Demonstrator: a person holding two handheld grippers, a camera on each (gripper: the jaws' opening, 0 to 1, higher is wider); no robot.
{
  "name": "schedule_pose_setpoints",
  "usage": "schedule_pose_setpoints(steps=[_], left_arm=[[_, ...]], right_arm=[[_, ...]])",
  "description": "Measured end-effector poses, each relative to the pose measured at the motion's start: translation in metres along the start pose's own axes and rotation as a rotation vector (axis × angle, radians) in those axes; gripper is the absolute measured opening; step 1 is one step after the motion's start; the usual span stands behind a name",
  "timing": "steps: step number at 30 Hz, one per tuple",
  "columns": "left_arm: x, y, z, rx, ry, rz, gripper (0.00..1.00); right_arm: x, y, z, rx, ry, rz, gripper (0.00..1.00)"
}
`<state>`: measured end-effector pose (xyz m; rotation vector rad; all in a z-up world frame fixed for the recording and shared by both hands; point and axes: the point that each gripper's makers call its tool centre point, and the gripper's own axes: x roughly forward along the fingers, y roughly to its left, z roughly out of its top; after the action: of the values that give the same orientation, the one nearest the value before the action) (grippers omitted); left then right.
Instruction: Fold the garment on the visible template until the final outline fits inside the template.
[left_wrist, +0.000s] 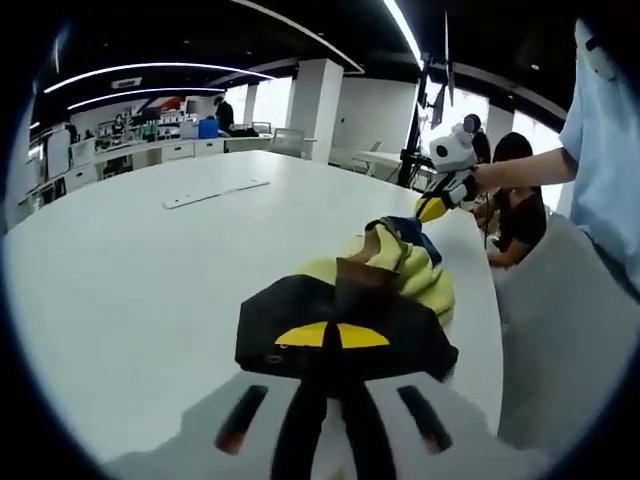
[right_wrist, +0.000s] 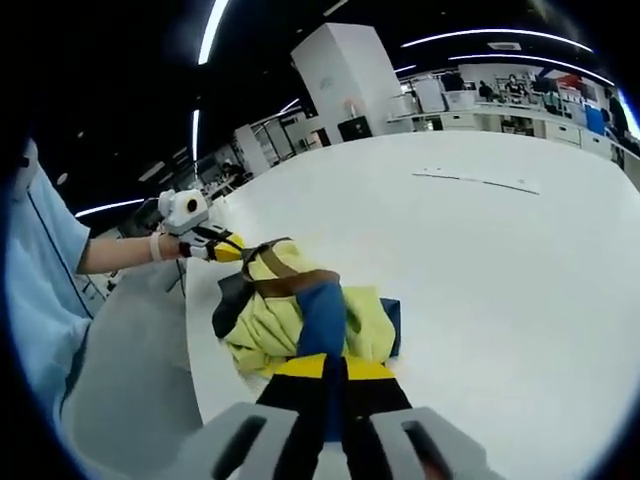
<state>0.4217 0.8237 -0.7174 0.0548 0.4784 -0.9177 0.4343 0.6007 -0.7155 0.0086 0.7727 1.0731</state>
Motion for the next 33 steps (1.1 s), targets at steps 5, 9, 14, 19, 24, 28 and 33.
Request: schedule_pose_setpoints(steps=[5,9,14,19,24,28,33], left_arm=[[0.001,-0.001,-0.003,-0.041,0.013,0.007,0.0],[-0.003,0.0,0.003,-0.093,-0.009,0.017,0.0],[-0.019,0.005,0.04,-0.161,-0.146,0.052,0.0],[-0.033,0.007,0.059,-0.155,-0.175,0.08,0.0],[-0.047,0.007,0.087,-0.136,-0.203,0.089,0.0],[-0.06,0.006,0.119,-0.109,-0.232,0.09,0.0],[-0.077,0.003,0.156,-0.078,-0.283,0.081,0.0]], right_arm=[[-0.002,0.001,0.001,-0.001,-0.006,-0.008,0.0],[-0.007,0.002,0.004,-0.011,-0.021,-0.022,0.0],[-0.02,0.007,0.024,-0.052,-0.086,-0.036,0.0],[-0.034,0.011,0.05,-0.108,-0.156,-0.065,0.0],[-0.055,0.019,0.087,-0.135,-0.255,-0.083,0.0],[-0.076,0.031,0.121,-0.141,-0.351,-0.074,0.0],[-0.102,0.05,0.152,-0.178,-0.432,-0.06,0.0]])
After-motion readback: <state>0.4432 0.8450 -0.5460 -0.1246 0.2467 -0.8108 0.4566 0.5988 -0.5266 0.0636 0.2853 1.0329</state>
